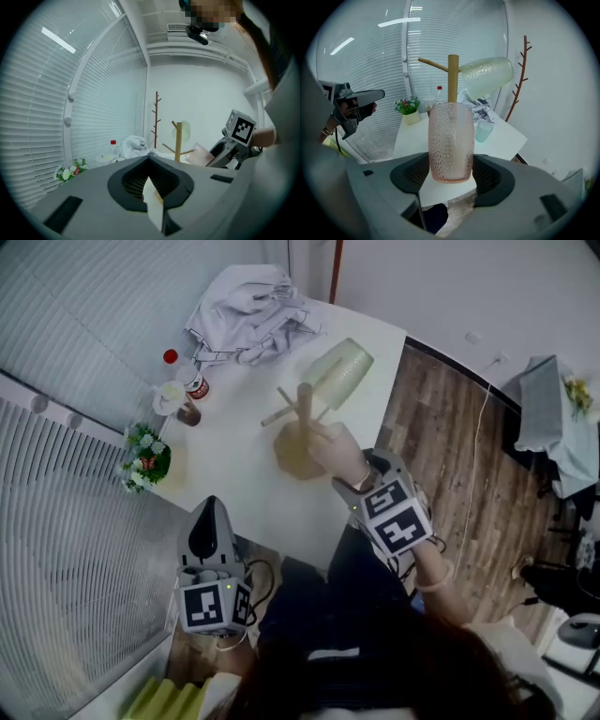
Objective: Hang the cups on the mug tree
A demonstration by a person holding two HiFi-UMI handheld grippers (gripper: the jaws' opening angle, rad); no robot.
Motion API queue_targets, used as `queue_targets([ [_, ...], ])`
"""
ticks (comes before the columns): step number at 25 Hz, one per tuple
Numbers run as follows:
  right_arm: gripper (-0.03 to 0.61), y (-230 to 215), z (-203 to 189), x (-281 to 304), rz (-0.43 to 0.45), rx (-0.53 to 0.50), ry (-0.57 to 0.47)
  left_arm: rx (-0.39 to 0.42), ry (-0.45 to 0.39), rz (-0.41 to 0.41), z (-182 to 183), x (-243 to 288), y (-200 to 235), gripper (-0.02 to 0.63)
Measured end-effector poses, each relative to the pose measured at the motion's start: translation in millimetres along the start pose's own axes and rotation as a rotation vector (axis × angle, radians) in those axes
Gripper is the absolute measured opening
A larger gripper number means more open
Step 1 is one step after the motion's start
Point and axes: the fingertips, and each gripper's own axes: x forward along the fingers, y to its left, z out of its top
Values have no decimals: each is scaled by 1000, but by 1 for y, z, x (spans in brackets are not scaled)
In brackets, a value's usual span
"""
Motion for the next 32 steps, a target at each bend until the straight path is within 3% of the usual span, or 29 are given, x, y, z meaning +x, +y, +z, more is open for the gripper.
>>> queue_targets([
  [7,295,-1,-5,-3,-64,6,46,0,-7,-77,-1,10,-1,0],
  [17,295,-3,-9,-3,-96,-8,113,-25,-16,-126,-6,18,3,0],
  [32,295,-10,-5,-3,-89,-89,201,-68,1,-131,-15,23,-1,0],
])
